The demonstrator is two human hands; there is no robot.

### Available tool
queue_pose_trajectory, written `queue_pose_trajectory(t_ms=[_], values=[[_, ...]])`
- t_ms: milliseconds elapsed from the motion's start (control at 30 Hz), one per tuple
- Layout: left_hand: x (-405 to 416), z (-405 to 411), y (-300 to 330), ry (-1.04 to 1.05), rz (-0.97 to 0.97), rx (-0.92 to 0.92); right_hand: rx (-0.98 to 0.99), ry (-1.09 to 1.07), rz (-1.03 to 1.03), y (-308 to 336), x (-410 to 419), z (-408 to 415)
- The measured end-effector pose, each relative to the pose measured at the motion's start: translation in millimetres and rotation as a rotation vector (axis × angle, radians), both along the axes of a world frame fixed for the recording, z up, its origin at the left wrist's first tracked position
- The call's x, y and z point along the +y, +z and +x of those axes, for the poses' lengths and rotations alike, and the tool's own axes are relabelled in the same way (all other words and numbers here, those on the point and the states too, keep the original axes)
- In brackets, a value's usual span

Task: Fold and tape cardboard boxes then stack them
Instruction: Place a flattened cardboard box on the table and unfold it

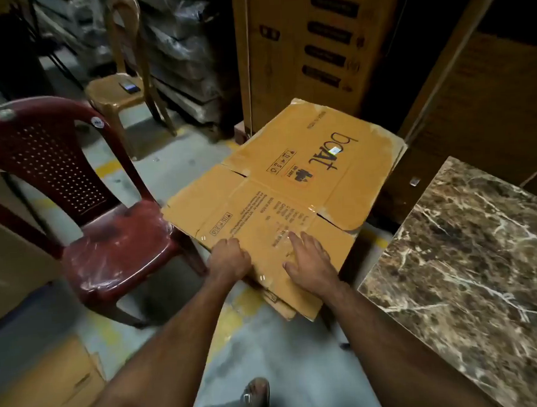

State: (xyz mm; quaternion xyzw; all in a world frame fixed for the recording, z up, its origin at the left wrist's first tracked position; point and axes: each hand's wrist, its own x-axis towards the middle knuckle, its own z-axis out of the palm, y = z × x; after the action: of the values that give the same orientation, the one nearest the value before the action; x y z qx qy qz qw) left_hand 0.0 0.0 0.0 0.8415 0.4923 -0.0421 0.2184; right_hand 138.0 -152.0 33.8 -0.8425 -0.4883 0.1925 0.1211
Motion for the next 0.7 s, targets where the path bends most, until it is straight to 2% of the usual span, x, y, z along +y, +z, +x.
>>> queue_pose_trajectory(t_ms=[33,100,200,300,400,467,600,700], values=[[9.9,-2.6,-2.0,0.055,-0.028,0.038,0.019,0.006,-0.023,-3.4,11.4,-1.5],[20.3,-6.2,-10.6,0.251,-0.162,-0.052,0.017,0.009,-0.075,-9.7,27.6,-4.3],[22.7,-11.1,-13.7,0.402,-0.316,-0.174,0.029,0.042,-0.154,-22.6,46.6,-18.9],[30.2,-12.6,-17.3,0.637,-0.398,-0.359,0.047,0.068,-0.185,-27.1,66.3,-32.8],[38.8,-5.1,-13.4,0.973,-0.641,-0.629,0.054,0.079,-0.214,-28.7,77.2,-33.4],[46.6,-8.9,-13.5,1.105,-0.747,-0.711,0.053,0.091,-0.241,-30.8,79.1,-33.8],[51.5,-17.4,-4.7,1.132,-0.872,-0.783,0.038,0.117,-0.265,-29.8,74.6,-44.1],[56.9,-15.2,10.3,1.022,-0.898,-0.840,-0.119,0.121,-0.164,-14.4,73.5,-43.0]])
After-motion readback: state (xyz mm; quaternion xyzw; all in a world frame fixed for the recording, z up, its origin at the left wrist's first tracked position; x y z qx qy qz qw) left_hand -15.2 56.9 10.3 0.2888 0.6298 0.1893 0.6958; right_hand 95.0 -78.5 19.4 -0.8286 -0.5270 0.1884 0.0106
